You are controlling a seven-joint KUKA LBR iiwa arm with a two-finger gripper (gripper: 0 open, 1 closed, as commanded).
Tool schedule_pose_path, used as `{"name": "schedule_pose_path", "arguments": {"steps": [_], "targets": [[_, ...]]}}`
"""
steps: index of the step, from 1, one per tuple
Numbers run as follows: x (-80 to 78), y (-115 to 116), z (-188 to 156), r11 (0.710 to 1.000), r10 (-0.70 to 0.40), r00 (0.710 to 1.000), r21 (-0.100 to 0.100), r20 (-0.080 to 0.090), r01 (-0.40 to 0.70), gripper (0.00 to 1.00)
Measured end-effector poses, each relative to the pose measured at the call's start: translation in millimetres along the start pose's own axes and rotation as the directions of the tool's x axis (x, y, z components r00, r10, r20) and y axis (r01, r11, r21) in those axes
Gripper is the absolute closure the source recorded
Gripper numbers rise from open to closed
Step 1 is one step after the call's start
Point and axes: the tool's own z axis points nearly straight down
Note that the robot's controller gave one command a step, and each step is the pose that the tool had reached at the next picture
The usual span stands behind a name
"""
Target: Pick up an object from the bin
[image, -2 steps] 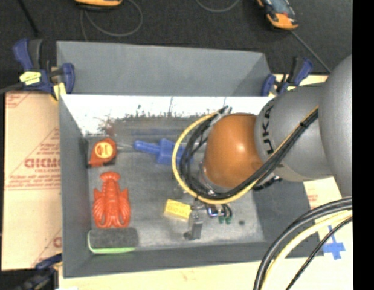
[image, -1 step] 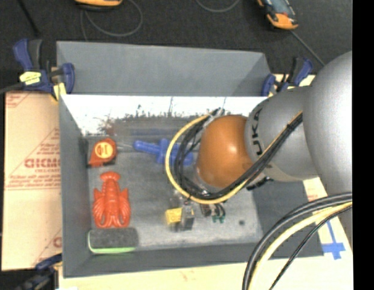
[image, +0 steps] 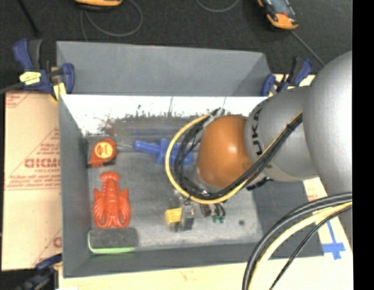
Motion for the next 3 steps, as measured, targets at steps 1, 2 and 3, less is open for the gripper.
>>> {"name": "schedule_pose_path", "arguments": {"steps": [1,2,3], "targets": [[21.8,35.6,-118.7,1.000,-0.018,1.000,0.000,-0.002,0.018,1.00],[21.8,35.7,-118.7,1.000,-0.017,1.000,0.000,-0.002,0.017,1.00],[-17.5,17.5,-280.7,1.000,-0.024,1.000,0.002,0.003,0.024,1.00]]}}
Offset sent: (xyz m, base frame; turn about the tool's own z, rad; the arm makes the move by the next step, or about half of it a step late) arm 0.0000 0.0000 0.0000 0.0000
